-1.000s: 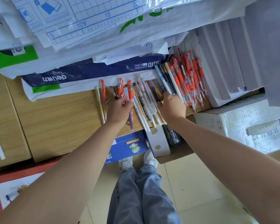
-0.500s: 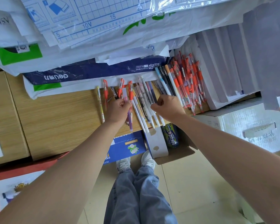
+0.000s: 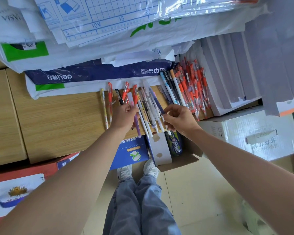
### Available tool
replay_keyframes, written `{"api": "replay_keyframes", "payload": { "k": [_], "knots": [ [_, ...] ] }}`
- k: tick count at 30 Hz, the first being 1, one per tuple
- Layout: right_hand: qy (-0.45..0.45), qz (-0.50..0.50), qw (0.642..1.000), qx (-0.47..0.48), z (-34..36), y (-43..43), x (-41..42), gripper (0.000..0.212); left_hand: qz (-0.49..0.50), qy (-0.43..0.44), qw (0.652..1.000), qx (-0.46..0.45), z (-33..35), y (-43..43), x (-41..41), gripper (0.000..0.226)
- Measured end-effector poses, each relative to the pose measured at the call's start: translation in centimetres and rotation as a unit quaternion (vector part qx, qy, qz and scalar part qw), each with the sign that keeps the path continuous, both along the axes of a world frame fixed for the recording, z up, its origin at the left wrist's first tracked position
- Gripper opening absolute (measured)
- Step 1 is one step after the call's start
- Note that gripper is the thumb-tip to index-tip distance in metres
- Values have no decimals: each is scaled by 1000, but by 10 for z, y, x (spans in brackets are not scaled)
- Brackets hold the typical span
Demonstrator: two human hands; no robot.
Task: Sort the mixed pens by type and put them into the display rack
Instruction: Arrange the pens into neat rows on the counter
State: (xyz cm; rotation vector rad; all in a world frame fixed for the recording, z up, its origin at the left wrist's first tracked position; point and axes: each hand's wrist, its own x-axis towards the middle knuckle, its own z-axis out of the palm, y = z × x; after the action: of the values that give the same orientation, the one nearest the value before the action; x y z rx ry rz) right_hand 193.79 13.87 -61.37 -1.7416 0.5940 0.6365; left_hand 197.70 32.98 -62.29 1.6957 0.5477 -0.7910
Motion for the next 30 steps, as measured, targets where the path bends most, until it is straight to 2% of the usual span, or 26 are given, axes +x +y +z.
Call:
{"api": "replay_keyframes", "payload": {
  "k": [3, 7, 11, 13, 17, 22, 27, 30],
  "knots": [
    [0, 43, 999, 24, 6, 14, 5, 9, 12, -10, 1000, -17, 5, 1, -1, 21],
    [35, 136, 989, 36, 15, 35, 2, 29, 70, -22, 997, -35, 13, 13, -6, 22],
    [26, 209, 978, 6, 22, 60, 3, 15, 131, -1, 990, -49, 20, 36, -11, 17],
    [1, 246, 969, -23, 26, 79, 4, 18, 132, -6, 990, -59, 25, 49, -14, 20],
    [4, 213, 977, 27, 31, 125, 7, 25, 137, -40, 988, -60, 32, 87, -13, 18],
    [-39, 287, 957, -17, 29, 194, 19, 17, 169, -49, 982, -74, 35, 159, -14, 15],
    [-29, 233, 972, 2, 29, 292, 23, 8, 222, -38, 971, -82, 37, 261, -21, 17],
    [-9, 232, 972, 43, 27, 361, 17, 3, 200, -43, 976, -74, 35, 328, -27, 13]
  ]
}}
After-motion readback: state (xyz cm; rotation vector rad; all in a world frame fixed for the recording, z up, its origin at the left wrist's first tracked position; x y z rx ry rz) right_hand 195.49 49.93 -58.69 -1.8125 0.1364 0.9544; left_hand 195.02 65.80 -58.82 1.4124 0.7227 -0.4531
